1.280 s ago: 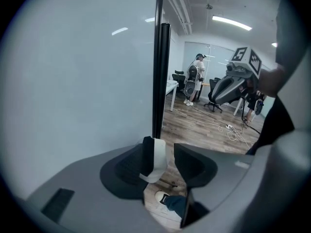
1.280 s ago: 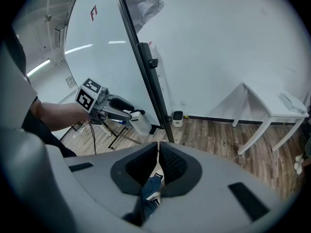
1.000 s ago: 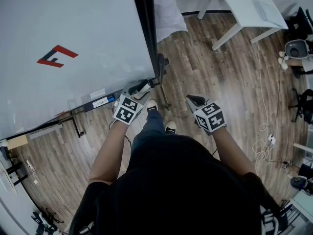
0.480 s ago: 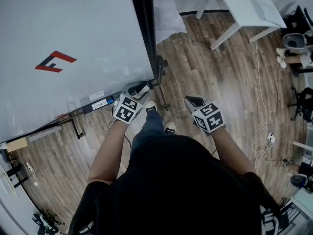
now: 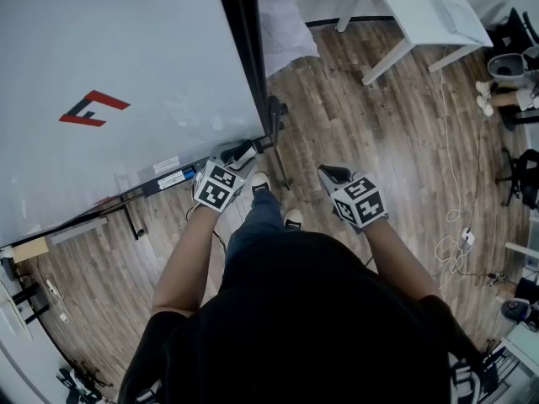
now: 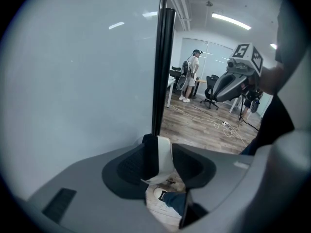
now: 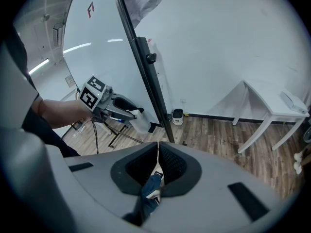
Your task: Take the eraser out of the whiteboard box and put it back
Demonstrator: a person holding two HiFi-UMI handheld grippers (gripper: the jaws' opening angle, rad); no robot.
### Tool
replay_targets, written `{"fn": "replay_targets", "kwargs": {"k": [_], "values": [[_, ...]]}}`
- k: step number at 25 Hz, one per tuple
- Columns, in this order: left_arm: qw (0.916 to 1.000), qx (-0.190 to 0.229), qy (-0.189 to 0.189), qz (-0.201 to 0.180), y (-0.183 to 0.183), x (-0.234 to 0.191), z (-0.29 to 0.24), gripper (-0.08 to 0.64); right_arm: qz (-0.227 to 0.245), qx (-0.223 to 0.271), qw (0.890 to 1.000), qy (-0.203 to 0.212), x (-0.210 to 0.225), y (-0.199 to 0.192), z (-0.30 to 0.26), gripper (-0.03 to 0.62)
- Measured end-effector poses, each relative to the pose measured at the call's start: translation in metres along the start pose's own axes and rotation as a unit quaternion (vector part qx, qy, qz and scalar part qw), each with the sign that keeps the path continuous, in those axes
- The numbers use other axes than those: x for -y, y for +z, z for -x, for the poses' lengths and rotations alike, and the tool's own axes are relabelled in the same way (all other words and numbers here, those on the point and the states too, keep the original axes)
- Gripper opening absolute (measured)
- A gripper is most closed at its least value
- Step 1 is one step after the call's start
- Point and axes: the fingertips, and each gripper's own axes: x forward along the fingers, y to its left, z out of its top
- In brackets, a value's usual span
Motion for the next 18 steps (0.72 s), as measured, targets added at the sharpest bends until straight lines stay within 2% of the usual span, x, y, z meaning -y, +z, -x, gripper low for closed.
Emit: {"fn": "replay_targets", "kwargs": {"k": [18], "values": [[0.9998, -0.003, 0.019, -0.003, 0.008, 0.006, 0.013, 0.153, 0.008, 0.015, 1.0, -0.002, -0.002, -0.001, 0.018, -0.003]]}}
